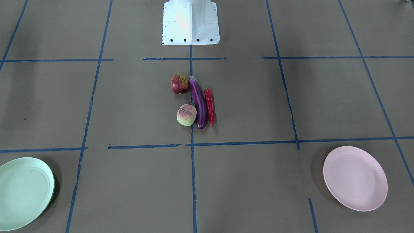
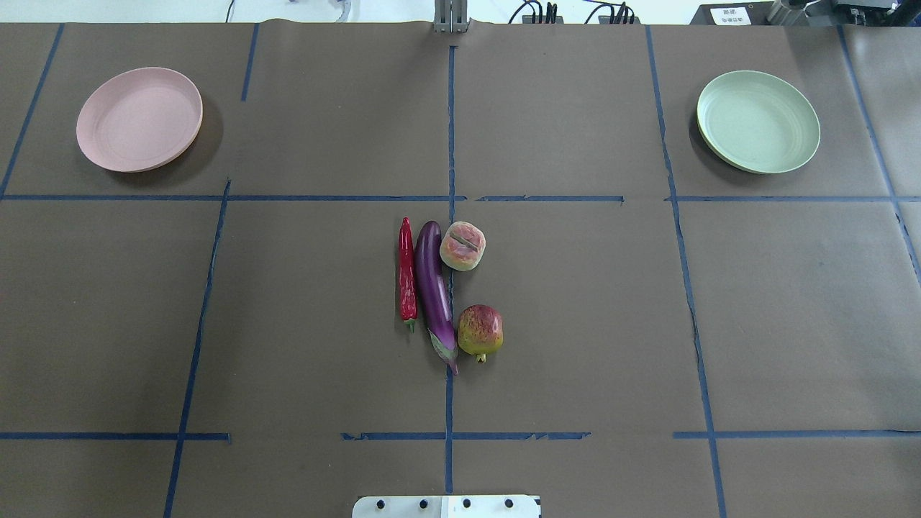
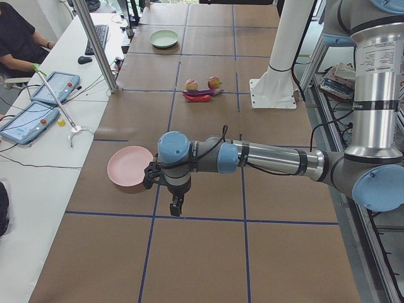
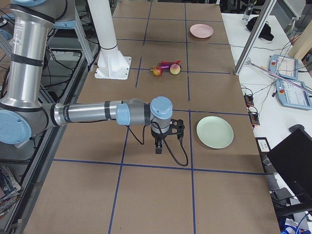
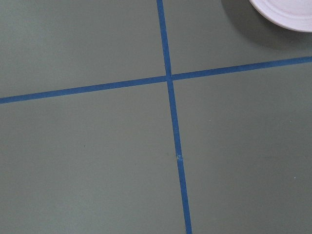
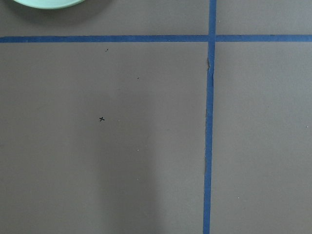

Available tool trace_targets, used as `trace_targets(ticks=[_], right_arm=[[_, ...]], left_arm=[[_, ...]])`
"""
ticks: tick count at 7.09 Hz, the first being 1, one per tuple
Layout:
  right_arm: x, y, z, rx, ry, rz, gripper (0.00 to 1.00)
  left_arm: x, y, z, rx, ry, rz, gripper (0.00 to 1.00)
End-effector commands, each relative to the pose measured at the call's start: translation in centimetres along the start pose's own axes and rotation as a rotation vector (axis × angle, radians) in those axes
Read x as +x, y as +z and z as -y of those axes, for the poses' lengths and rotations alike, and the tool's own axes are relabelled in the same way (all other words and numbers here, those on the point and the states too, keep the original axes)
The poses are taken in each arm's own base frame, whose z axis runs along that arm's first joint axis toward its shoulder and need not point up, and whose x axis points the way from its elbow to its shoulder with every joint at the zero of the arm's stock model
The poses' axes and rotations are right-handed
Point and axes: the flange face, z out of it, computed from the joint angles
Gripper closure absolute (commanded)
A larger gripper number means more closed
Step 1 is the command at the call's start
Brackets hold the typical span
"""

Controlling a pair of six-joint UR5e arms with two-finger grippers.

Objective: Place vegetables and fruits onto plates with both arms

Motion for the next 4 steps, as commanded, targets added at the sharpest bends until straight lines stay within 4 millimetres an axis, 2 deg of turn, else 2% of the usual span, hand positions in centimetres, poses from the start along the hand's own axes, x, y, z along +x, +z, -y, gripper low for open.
trace_targets(ticks=[1,4], right_arm=[[-0.07,-0.04,0.01,0.001,-0.002,0.002,0.0],[-0.07,-0.04,0.01,0.002,-0.005,0.002,0.0]], left_arm=[[0.63,-0.13,0.36,0.002,0.015,0.004,0.0],[0.85,-0.14,0.05,0.001,0.014,-0.004,0.0]])
